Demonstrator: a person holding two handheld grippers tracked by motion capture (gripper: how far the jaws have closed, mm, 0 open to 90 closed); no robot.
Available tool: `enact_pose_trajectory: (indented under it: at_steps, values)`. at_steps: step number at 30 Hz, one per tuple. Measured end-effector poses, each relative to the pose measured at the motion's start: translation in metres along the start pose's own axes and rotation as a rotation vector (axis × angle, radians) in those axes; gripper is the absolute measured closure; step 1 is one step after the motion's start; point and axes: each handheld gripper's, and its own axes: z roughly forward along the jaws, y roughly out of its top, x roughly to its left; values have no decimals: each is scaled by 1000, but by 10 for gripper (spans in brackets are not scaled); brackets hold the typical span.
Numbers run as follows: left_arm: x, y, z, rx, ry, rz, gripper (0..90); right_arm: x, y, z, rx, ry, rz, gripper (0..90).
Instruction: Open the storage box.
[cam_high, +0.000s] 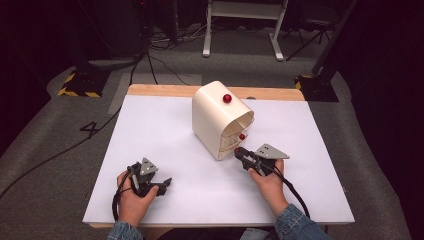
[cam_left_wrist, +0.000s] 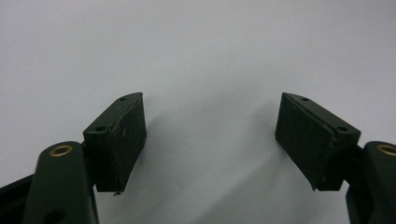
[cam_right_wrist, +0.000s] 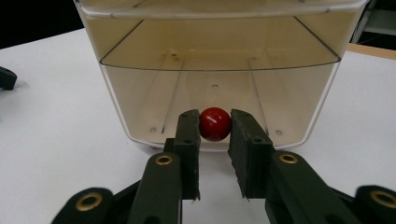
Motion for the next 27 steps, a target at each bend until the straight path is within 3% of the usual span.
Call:
enact_pose_trajectory:
  at_steps: [10,13,19,27]
  values:
    - [0,0,0,0,1,0,247,2,1,-3,14,-5,-26,741]
    - [0,0,0,1,-2,-1,247,3,2,-16,26,-4,-52,741]
    - [0,0,0,3,-2,0,247,4,1,-40,32,7,-59,740]
    - [1,1,0,1,-2,2,245,1,-8,-69,38,34,-26,740]
